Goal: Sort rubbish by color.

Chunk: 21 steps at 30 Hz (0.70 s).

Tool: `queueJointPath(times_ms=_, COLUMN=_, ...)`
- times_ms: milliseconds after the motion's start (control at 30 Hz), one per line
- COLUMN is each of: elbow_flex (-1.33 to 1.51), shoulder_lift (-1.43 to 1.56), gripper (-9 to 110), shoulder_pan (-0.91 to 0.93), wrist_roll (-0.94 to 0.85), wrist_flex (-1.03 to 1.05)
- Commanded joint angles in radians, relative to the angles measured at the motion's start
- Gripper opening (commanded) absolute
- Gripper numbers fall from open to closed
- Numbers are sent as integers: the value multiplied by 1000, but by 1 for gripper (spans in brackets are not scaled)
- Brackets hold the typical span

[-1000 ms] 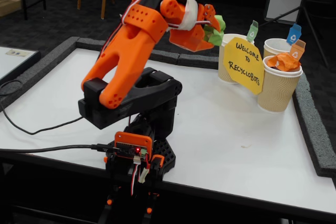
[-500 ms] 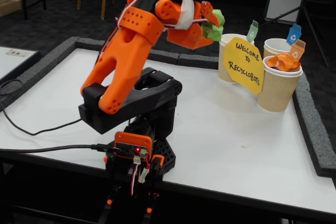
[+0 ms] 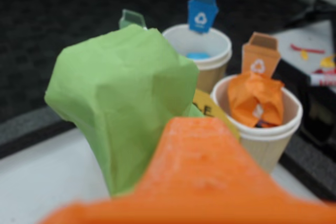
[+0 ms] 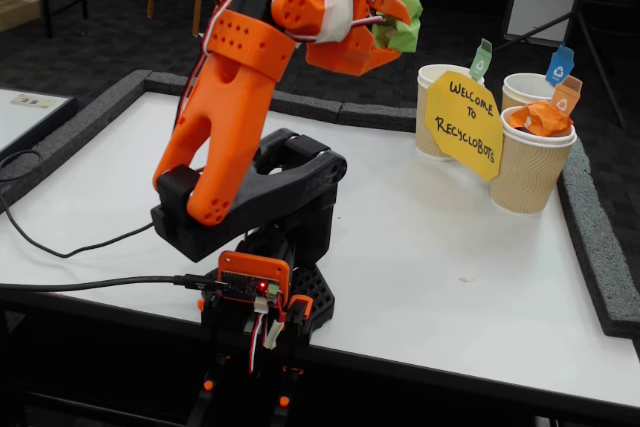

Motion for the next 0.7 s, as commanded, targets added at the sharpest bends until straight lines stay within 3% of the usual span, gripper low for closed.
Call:
queueJointPath(times_ms=0, elbow_flex=-100, shoulder_lift=2, gripper=0, shoulder_pan=21, wrist_roll=-20, wrist_flex=2)
queueJointPath(times_ms=667, elbow_flex=-21, shoulder_lift=2, gripper=0, shoulder_pan=-6, wrist_roll=-20, wrist_flex=-20)
